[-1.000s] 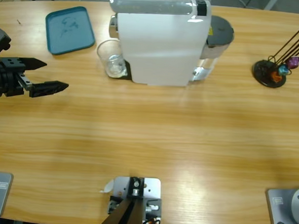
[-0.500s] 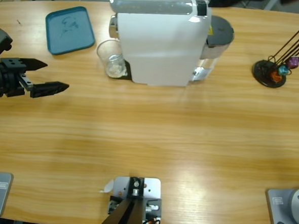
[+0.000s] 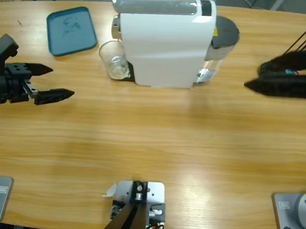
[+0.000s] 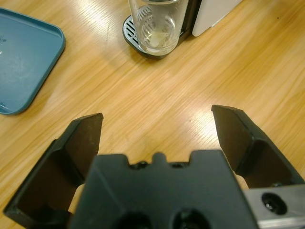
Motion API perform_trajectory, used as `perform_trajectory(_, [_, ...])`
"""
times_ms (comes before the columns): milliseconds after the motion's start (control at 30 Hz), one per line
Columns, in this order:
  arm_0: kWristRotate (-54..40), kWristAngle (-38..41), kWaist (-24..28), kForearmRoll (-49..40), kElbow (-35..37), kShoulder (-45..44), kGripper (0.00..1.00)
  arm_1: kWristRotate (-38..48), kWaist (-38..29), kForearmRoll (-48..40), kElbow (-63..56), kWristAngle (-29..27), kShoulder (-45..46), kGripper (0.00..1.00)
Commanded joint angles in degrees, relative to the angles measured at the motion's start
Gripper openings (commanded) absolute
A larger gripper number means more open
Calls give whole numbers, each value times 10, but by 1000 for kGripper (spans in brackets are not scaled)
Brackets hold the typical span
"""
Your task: Pour coffee
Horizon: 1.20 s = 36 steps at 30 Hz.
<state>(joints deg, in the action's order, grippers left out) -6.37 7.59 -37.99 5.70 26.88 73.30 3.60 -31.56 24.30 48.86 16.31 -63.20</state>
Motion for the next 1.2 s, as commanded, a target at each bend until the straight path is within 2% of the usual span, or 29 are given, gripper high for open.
perform_trajectory(33, [7,12,-7,-10,-24,-27,1000,-18,-5,-35,-81,-3,50,1000])
perform_trajectory(200, [10,14,-7,-10,-28,-20,1000,-29,-5,-53,-97,-15,38,1000])
perform_trajectory(333, [9,22,-13,-9,-31,-21,1000,-30,-3,-63,-122,-13,86,1000])
perform_trajectory(600, [10,22,-16,-8,-36,-30,1000,-41,4,-64,-127,35,76,1000])
perform_trajectory(833, [15,21,-19,-7,-36,-29,1000,-39,12,-71,-137,-5,82,1000])
perform_trajectory(1200, [15,17,-21,-7,-43,-50,1000,-30,12,-75,-142,-12,79,1000])
